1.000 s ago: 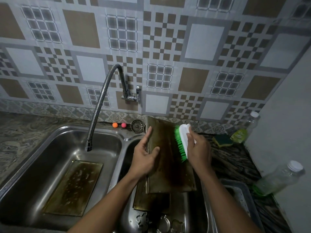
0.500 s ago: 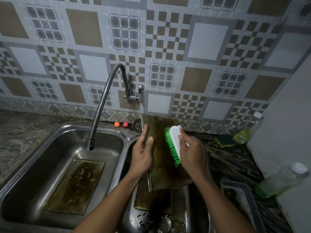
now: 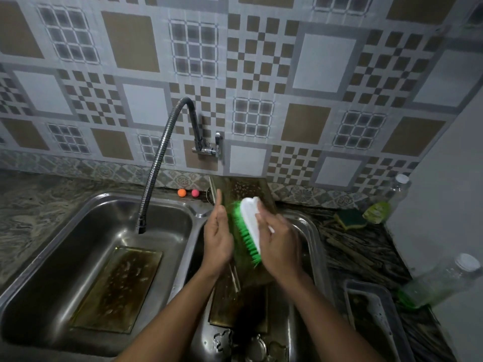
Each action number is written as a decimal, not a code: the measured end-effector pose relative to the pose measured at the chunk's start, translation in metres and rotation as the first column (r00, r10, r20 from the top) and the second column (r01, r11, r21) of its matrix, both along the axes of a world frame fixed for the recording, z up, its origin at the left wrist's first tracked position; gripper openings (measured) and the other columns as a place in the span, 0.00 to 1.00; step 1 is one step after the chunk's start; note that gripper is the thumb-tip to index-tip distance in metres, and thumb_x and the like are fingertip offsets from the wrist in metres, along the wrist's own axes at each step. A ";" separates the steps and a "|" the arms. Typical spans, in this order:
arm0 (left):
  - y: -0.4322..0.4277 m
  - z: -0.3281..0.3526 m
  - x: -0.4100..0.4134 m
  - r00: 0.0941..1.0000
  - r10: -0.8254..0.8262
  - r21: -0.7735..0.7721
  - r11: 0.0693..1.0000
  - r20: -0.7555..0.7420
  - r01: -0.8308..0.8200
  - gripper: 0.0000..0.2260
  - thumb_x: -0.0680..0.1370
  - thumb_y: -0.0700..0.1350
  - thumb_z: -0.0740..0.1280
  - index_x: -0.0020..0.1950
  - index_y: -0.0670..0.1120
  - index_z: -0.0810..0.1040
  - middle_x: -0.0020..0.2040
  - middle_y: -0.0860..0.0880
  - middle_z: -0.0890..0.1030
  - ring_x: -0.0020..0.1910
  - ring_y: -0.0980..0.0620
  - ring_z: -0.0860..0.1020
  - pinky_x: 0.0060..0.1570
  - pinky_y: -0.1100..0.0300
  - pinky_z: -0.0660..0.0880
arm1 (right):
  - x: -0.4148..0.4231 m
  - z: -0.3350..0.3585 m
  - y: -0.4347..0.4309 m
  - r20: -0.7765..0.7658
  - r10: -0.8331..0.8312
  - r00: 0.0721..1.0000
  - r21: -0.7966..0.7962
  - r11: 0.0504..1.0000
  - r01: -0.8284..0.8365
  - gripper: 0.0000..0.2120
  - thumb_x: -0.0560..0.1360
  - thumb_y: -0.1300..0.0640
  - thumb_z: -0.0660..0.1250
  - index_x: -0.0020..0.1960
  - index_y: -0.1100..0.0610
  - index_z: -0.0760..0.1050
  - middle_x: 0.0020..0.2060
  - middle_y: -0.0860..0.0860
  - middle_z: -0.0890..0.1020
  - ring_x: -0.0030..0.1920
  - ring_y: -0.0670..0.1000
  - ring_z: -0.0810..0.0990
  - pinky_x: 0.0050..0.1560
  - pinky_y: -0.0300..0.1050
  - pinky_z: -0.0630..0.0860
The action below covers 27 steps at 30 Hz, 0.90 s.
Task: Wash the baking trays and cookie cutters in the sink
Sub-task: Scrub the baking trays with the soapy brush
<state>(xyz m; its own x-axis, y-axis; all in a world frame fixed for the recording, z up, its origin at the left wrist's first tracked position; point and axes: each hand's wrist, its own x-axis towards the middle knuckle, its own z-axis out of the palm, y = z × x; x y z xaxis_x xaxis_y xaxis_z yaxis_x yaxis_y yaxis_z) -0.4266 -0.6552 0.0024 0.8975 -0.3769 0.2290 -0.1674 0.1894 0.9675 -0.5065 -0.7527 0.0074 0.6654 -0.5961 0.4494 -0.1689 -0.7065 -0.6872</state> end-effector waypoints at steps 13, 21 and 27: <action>-0.002 -0.004 0.009 0.984 0.175 0.017 0.984 -0.034 -0.175 0.23 0.83 0.47 0.61 0.77 0.56 0.62 0.74 0.53 0.70 0.72 0.56 0.70 0.73 0.51 0.66 | -0.035 -0.036 0.008 0.080 0.016 0.997 -0.020 1.000 -0.015 0.18 0.81 0.47 0.59 0.69 0.45 0.73 0.45 0.51 0.80 0.44 0.50 0.81 0.43 0.49 0.79; -0.014 -0.001 0.002 0.992 0.125 0.019 0.992 0.005 -0.125 0.25 0.83 0.38 0.60 0.79 0.52 0.60 0.70 0.61 0.70 0.63 0.71 0.72 0.60 0.73 0.69 | -0.026 -0.029 0.006 0.116 -0.055 0.992 0.050 0.998 0.050 0.18 0.80 0.49 0.61 0.69 0.44 0.73 0.54 0.50 0.82 0.53 0.48 0.82 0.51 0.45 0.79; 0.000 -0.001 0.015 0.983 0.181 0.005 0.983 -0.008 -0.181 0.25 0.82 0.37 0.61 0.78 0.50 0.61 0.72 0.59 0.68 0.71 0.63 0.67 0.69 0.68 0.64 | -0.053 -0.054 -0.010 0.092 -0.059 0.994 0.049 0.997 0.055 0.18 0.80 0.45 0.59 0.69 0.37 0.69 0.45 0.46 0.80 0.44 0.43 0.80 0.42 0.37 0.74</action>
